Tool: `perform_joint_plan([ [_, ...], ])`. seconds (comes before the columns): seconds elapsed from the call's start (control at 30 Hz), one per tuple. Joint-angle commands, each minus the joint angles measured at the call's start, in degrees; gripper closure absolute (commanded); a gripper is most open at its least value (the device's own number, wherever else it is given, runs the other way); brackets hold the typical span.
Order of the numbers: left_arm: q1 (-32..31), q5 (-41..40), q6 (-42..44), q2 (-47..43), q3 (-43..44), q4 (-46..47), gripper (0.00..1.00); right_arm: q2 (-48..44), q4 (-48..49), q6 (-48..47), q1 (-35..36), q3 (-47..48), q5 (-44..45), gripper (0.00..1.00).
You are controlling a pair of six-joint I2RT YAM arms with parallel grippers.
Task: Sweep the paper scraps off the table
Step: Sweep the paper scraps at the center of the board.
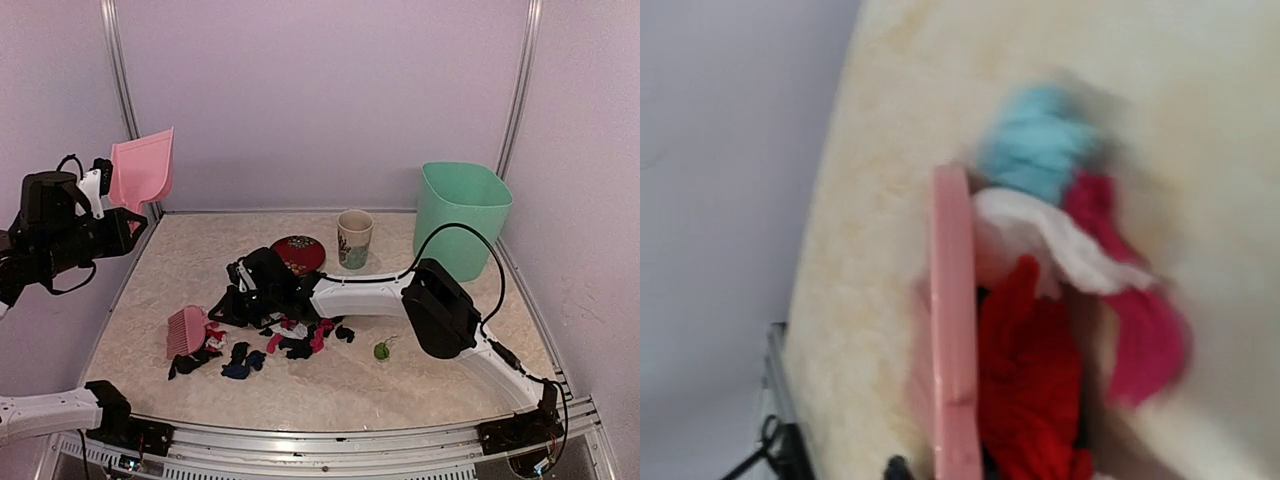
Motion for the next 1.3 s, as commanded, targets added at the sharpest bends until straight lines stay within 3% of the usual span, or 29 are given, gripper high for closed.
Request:
perform_joint_plan([
  [0.0,0.5,0.2,0.3,-0.7,0.9,-0.6,1.00,-5.8,-3.2,-1.2,-0.1,-7.8,6.6,1.00],
  [0.47,0.5,1.7,0.9,0.7,0.8,1.9,1.00,-31.0,-2.8,-5.1,-4.8,-40.1,17.2,1.00],
  [0.63,0.5,2.2,1.0,1.3,0.6,2.5,1.00,-40.6,-5.5,-7.7,-6.0,-47.3,21.9,1.00],
  [0.93,0.4,2.6,1.5,2.5,0.0,4.0,1.00,-50.0,-5.8,-14.0,-3.0,-47.2,20.6,1.00],
  [1.27,0.4,2.4,1.3,2.5,0.0,3.9,1.00,-37.1,-4.9,-18.3,2.0,-33.7,7.5,1.00],
])
